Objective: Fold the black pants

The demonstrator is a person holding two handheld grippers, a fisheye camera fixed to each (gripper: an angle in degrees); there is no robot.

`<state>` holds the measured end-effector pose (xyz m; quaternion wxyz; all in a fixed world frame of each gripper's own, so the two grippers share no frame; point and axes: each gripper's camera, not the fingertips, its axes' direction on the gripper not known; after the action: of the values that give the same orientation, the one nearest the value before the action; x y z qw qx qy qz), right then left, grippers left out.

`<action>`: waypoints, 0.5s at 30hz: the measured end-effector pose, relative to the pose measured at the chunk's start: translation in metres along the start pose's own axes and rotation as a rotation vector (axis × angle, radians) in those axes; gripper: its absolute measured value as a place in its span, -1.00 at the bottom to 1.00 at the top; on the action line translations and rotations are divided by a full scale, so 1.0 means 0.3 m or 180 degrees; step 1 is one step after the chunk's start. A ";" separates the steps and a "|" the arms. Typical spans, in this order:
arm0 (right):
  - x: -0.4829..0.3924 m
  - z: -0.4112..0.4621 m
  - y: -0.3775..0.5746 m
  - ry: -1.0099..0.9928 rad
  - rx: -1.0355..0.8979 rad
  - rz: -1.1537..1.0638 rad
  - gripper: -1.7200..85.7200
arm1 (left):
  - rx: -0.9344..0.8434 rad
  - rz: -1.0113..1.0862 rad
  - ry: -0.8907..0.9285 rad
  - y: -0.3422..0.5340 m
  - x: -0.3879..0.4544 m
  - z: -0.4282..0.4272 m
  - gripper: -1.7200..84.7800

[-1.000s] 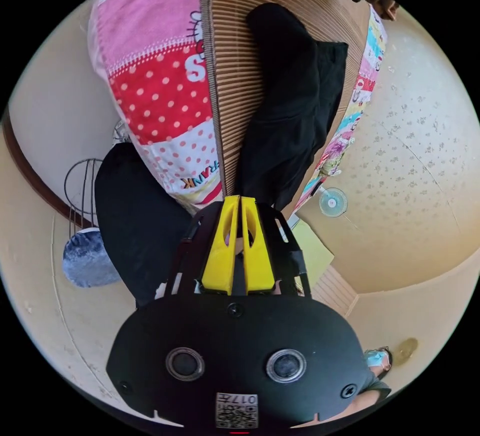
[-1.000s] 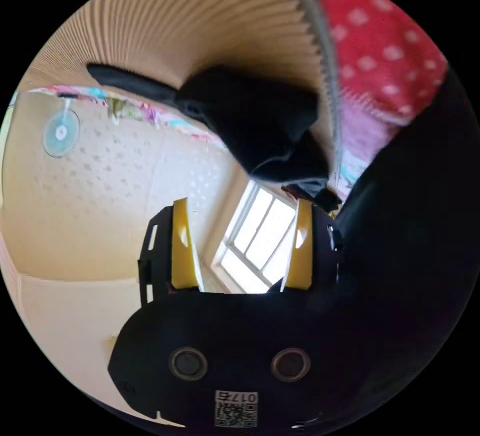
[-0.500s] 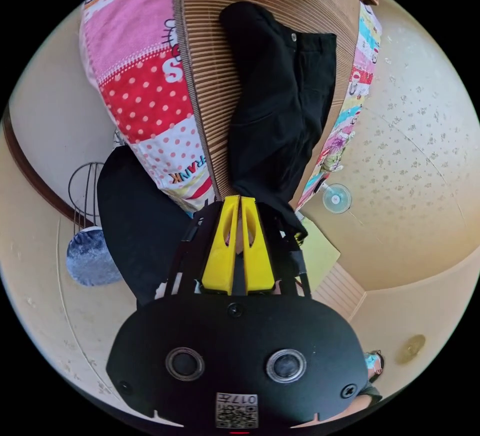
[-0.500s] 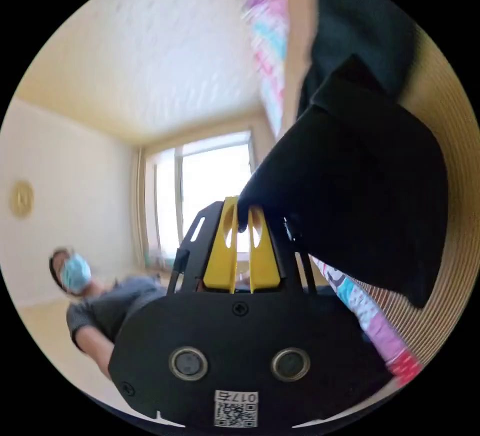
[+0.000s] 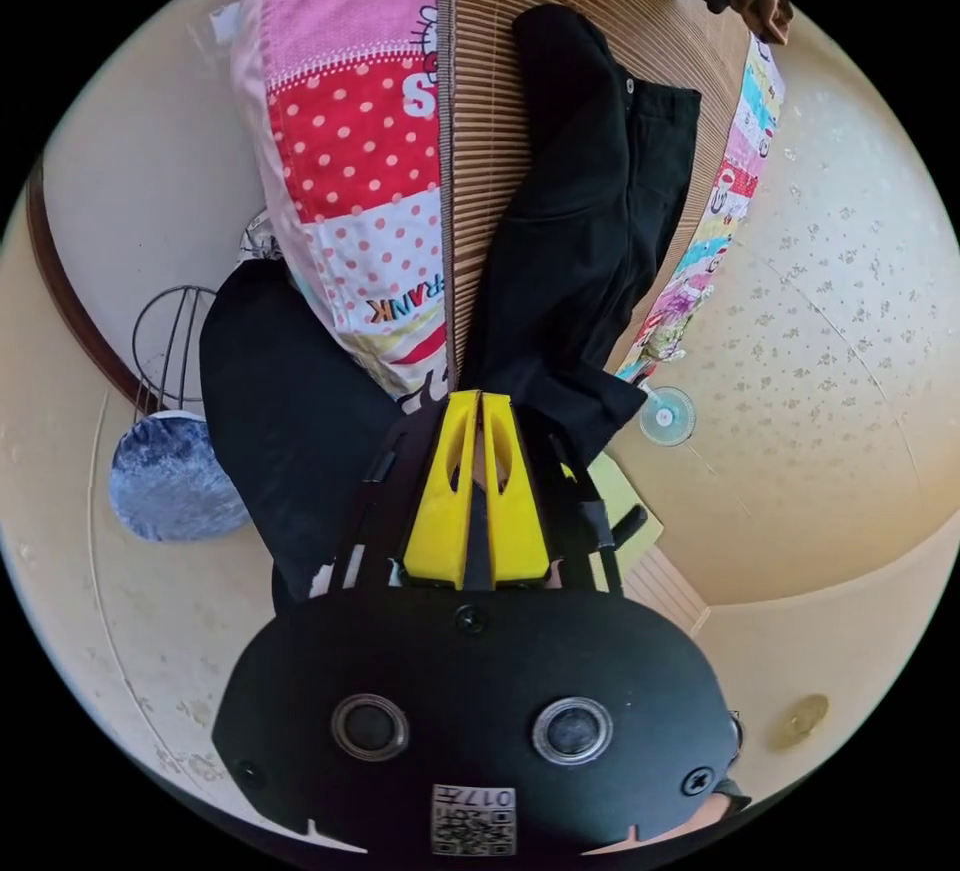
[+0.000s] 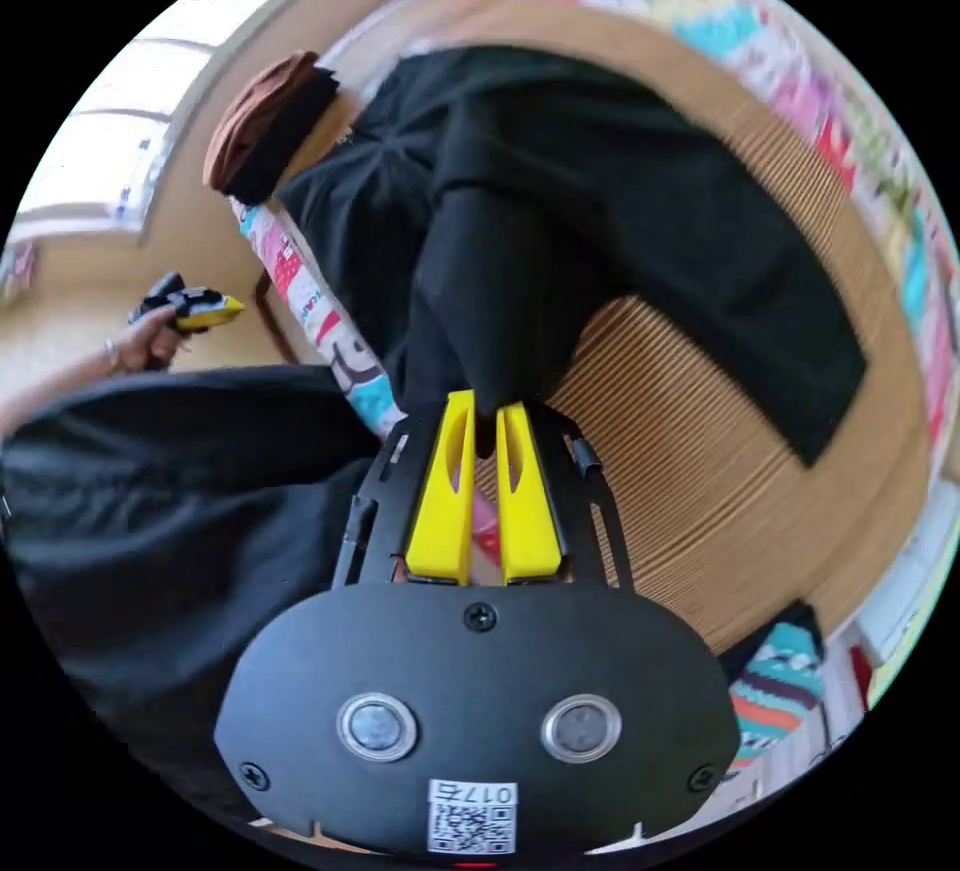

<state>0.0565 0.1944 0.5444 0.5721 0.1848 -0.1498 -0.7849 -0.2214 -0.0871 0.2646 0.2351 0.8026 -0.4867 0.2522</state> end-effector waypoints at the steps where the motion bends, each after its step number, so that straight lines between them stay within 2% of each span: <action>1: -0.015 -0.010 0.023 0.0047 0.0012 -0.0055 -0.92 | 0.0002 -0.0007 -0.0033 0.004 -0.003 0.002 -0.98; 4: 0.026 0.080 0.130 -0.0213 -0.0364 0.0251 -0.91 | 0.0021 -0.0070 -0.0170 0.027 -0.012 0.023 -0.98; 5: 0.084 0.169 0.175 -0.0760 -0.0642 0.0487 -0.91 | 0.0033 -0.0079 -0.0157 0.035 -0.013 0.036 -0.98; 6: 0.144 0.271 0.224 -0.1614 -0.0913 0.0754 -0.91 | 0.0038 -0.0075 -0.0128 0.042 -0.010 0.051 -0.98; 7: 0.170 0.319 0.252 -0.2092 -0.0975 0.0886 -0.90 | 0.0039 -0.0070 -0.0116 0.045 -0.007 0.059 -0.98; 8: 0.213 0.400 0.312 -0.2958 -0.0928 0.1153 -0.90 | 0.0034 -0.0058 -0.0115 0.049 0.003 0.075 -0.98; 9: 0.252 0.457 0.378 -0.3578 -0.0674 0.1471 -0.89 | 0.0022 -0.0037 -0.0143 0.053 0.016 0.090 -0.98; 10: 0.272 0.478 0.413 -0.3779 -0.0517 0.1664 -0.89 | 0.0014 -0.0024 -0.0164 0.054 0.024 0.097 -0.98; 11: 0.312 0.509 0.491 -0.4020 -0.0172 0.2140 -0.87 | -0.0002 0.0011 -0.0214 0.055 0.042 0.110 -0.98; 15: 0.379 0.529 0.794 -0.4055 0.1202 0.3907 -0.74 | -0.0006 0.0149 -0.0320 0.058 0.108 0.145 -0.98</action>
<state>0.1525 0.0181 0.7781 0.6591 -0.3063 -0.6367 -0.2578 -0.2164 -0.1429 0.2541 0.2051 0.8025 -0.5167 0.2165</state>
